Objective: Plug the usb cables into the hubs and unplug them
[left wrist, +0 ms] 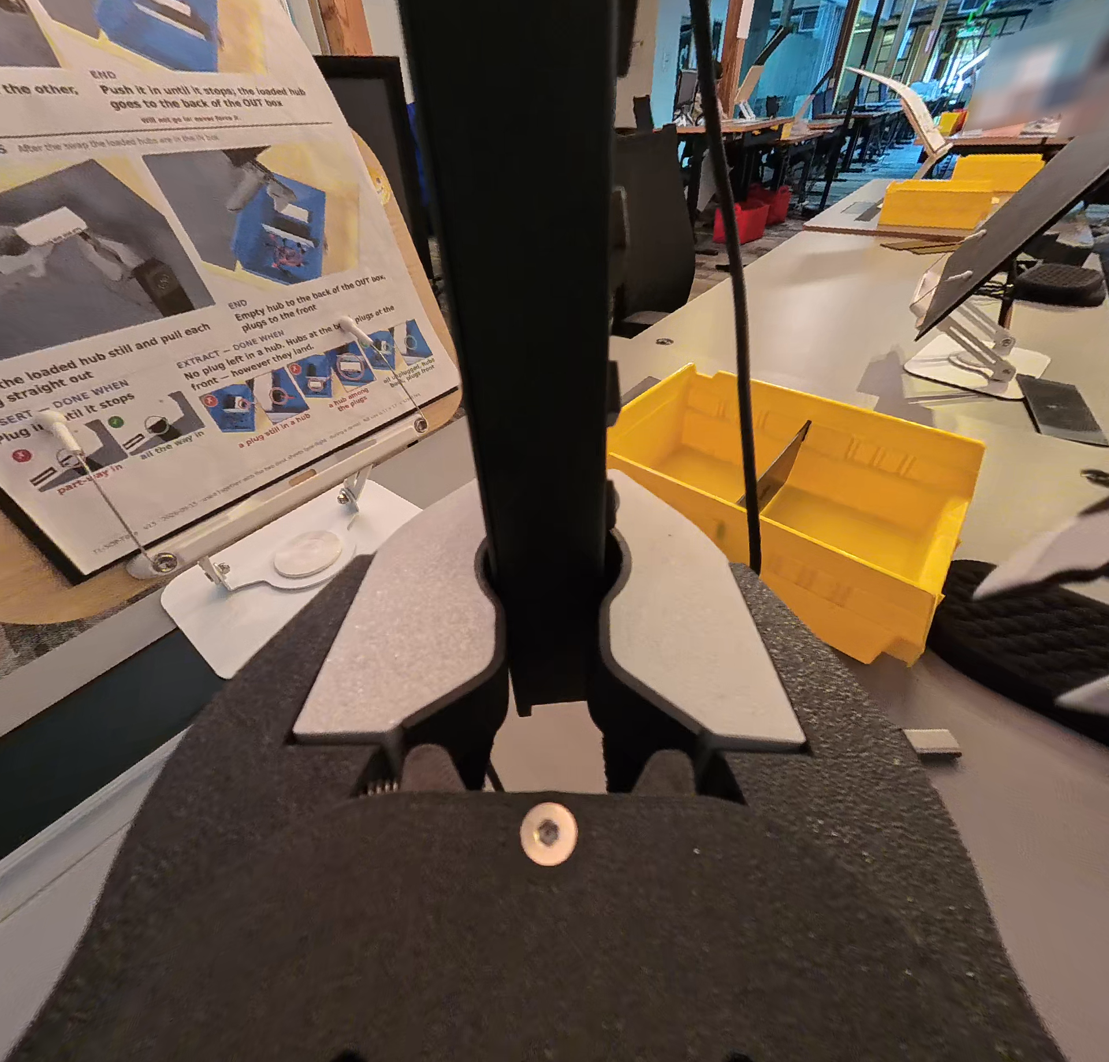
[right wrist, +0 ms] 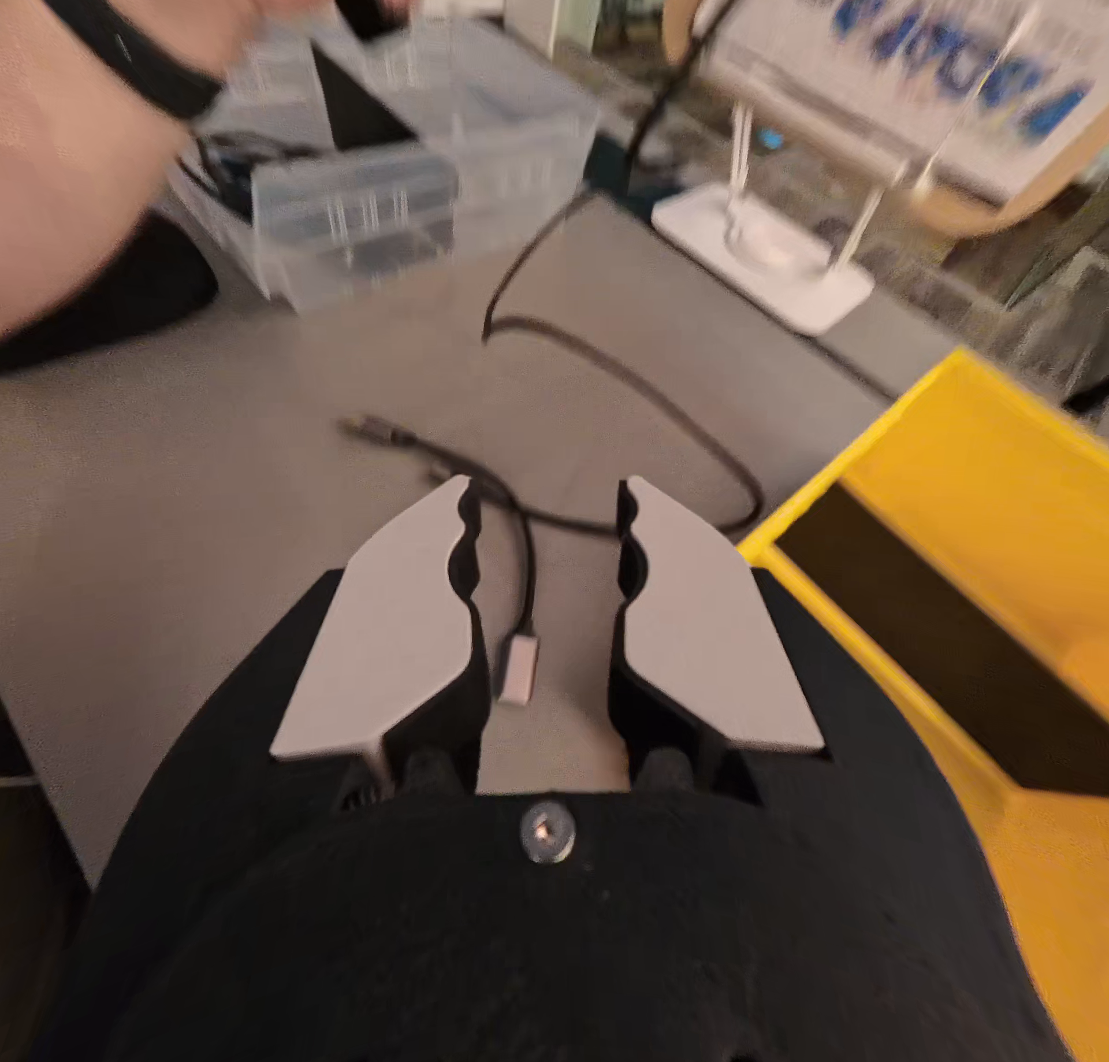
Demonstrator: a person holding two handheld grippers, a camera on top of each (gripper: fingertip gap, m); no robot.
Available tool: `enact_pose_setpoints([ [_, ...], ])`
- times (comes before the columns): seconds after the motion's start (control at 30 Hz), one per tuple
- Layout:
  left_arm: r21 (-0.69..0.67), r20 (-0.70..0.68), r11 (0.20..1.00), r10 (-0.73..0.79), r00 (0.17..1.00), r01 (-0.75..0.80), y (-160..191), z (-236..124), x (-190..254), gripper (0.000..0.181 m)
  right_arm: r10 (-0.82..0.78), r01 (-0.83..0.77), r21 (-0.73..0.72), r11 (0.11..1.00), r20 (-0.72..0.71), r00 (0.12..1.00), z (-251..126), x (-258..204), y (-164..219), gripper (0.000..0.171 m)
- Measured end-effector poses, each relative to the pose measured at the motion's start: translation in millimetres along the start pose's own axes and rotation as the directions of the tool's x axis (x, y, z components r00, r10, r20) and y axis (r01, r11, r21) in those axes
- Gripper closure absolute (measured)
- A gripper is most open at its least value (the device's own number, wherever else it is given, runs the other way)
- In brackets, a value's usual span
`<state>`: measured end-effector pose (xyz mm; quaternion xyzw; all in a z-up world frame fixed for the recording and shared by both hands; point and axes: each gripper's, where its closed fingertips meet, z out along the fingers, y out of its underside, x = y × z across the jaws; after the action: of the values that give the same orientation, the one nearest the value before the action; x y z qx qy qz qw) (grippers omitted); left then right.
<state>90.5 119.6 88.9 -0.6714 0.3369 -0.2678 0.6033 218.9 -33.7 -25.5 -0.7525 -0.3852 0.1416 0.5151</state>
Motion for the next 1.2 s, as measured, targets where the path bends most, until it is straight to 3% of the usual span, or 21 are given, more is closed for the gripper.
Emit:
enact_pose_setpoints([
  [0.07,0.001,-0.013,1.0,-0.005,1.0,0.005,-0.7,-0.4,1.7,0.155,0.059,-0.057,-0.039,0.998,0.048,0.997,8.8,-15.7,30.9,0.128],
  [0.17,0.0,-0.027,1.0,-0.004,1.0,0.004,-1.0,0.4,4.2,0.155,0.105,-0.103,-0.019,0.994,0.194,0.975,28.5,-50.6,38.0,0.13],
  [0.23,-0.004,-0.035,1.0,-0.002,0.999,0.001,-0.7,0.5,5.7,0.155,-0.012,0.001,0.037,0.999,0.3,0.954,45.0,-75.9,26.6,0.132],
  [0.37,-0.023,-0.031,1.0,0.018,0.999,-0.019,3.5,0.6,4.6,0.155,-0.213,0.222,0.056,0.974,0.57,0.793,77.3,-123.9,18.0,0.139],
  [0.5,-0.042,-0.009,0.998,0.04,0.999,-0.041,6.7,-1.3,-2.2,0.155,-0.404,0.473,0.001,0.881,0.522,0.751,118.1,-108.9,29.0,0.143],
  [0.7,-0.028,-0.031,0.999,0.028,0.999,-0.029,4.8,-2.1,-5.7,0.155,-0.533,0.619,-0.023,0.785,0.486,0.693,138.3,-103.0,44.3,0.147],
  [0.83,-0.025,-0.036,0.999,0.026,0.999,-0.027,6.9,1.5,-7.4,0.155,-0.532,0.64,-0.058,0.766,0.502,0.682,146.9,-96.4,51.0,0.147],
  [1.13,0.003,-0.025,1.0,0.015,1.0,-0.014,4.5,1.3,-11.2,0.155,-0.427,0.55,-0.066,0.833,0.555,0.713,156.8,-99.9,49.3,0.159],
  [1.2,-0.001,-0.021,1.0,0.019,1.0,-0.019,5.0,1.6,-11.5,0.155,-0.496,0.607,-0.064,0.792,0.513,0.701,157.4,-96.2,47.1,0.162],
])
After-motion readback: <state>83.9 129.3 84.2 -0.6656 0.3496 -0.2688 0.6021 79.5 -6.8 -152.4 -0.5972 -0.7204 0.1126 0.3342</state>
